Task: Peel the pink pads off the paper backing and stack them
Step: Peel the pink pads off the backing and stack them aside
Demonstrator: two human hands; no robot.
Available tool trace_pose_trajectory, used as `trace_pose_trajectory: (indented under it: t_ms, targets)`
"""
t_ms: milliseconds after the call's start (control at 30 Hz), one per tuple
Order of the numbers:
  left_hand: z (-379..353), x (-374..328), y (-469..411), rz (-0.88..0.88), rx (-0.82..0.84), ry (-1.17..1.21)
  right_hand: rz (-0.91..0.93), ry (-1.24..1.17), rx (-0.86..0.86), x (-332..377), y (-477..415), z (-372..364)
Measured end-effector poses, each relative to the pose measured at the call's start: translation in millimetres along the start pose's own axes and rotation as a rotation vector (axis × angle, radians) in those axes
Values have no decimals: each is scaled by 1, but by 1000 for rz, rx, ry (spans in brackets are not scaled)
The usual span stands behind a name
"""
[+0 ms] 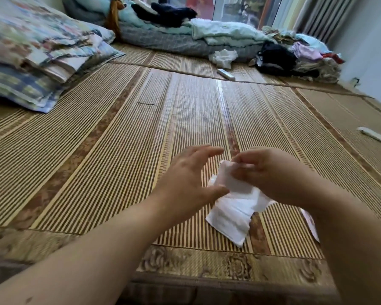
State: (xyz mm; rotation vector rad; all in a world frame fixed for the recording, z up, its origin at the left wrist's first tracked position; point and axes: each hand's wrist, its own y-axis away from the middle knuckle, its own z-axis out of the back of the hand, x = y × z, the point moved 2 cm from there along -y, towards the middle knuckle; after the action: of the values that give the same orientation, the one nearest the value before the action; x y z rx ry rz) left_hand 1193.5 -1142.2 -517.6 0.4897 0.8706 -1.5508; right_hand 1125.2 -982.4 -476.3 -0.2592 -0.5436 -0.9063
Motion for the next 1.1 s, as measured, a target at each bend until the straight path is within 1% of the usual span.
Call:
trace_pose_trajectory:
  t_ms: [67,133,233,333,400,467,533,567,667,767,867,900,967,1033,1100]
  targets:
    - [8,-7,0,-35,39,17,97,33,70,21,6,3]
    - [15,-8,2,-24,131,58,160,55,97,36,13,7]
    - [26,-4,8,-9,298,325,215,77,68,44,21,17]
    - [37,6,13,34,414,552,195,-82,6,38,26,31]
    - [42,15,16,72,469,573,162,-158,-77,33,27,39]
    - [43,26,18,136,487,487,138,-201,-148,26,27,44]
    - [43,38,20,217,447,405,105,-243,-169,21,26,45]
    - [44,44,21,266,417,407,85,-266,-170,19,26,44]
    - [46,56,22,443,270,601,32,-316,-144,10,19,37]
    - [55,72,23,632,21,781,-57,-326,-102,-1,8,23]
    - [67,86,24,765,-180,951,-167,-322,-10,-14,0,7]
    - [71,89,24,788,-225,1011,-207,-348,36,-17,-2,4]
    - [79,96,26,797,-253,1081,-280,-423,142,-23,-4,0]
    - [84,100,27,796,-266,1099,-331,-481,232,-31,-5,0]
    - [89,104,30,798,-316,1107,-345,-497,314,-39,-6,0]
